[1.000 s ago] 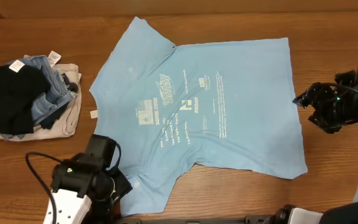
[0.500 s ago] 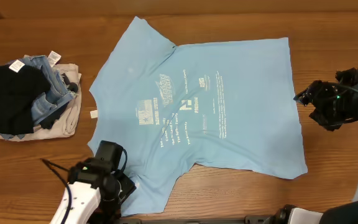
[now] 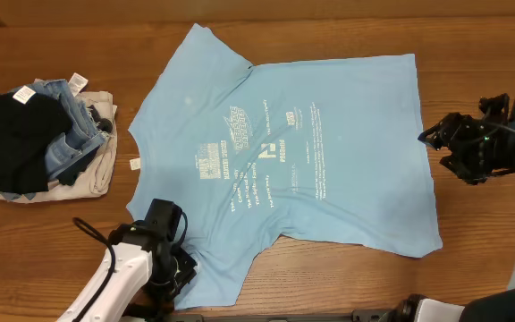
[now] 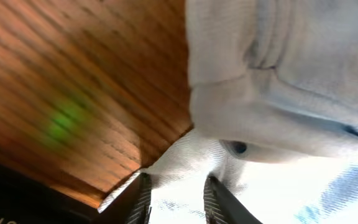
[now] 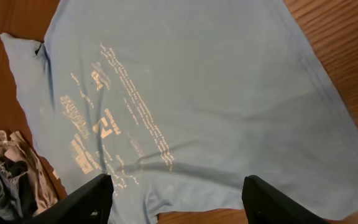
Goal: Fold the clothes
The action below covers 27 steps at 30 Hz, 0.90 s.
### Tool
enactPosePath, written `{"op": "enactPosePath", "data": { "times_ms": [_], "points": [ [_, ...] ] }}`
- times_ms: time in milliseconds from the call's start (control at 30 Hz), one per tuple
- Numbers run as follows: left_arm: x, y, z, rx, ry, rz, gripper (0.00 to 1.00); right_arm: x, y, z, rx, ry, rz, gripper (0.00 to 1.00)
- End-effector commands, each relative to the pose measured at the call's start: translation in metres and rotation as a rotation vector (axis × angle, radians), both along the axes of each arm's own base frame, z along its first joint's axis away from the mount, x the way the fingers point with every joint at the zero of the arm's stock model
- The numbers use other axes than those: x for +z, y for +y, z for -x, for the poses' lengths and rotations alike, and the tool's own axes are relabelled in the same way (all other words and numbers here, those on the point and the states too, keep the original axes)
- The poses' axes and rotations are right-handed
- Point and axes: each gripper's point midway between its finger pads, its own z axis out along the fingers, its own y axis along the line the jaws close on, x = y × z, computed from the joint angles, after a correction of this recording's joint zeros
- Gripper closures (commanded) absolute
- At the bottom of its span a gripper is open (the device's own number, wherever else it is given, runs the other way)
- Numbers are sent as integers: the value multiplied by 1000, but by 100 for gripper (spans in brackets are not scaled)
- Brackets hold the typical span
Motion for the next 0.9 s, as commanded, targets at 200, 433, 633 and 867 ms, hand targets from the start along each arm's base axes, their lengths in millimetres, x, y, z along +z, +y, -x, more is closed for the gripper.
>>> {"op": "enactPosePath", "data": {
  "times_ms": [200, 433, 633, 867],
  "points": [
    [12, -17, -13, -238, -61, 123, 96, 1, 0, 0, 9, -11, 3, 29],
    [58, -22, -40, -247, -210, 135, 96, -14, -25, 12, -108, 103, 120, 23],
    [74, -13, -43, -250, -276, 82, 96, -45, -28, 31, -172, 244, 114, 17],
    [74, -12, -38, -250, -257, 81, 96, -106, 15, 91, -165, 489, -97, 44]
  ]
}}
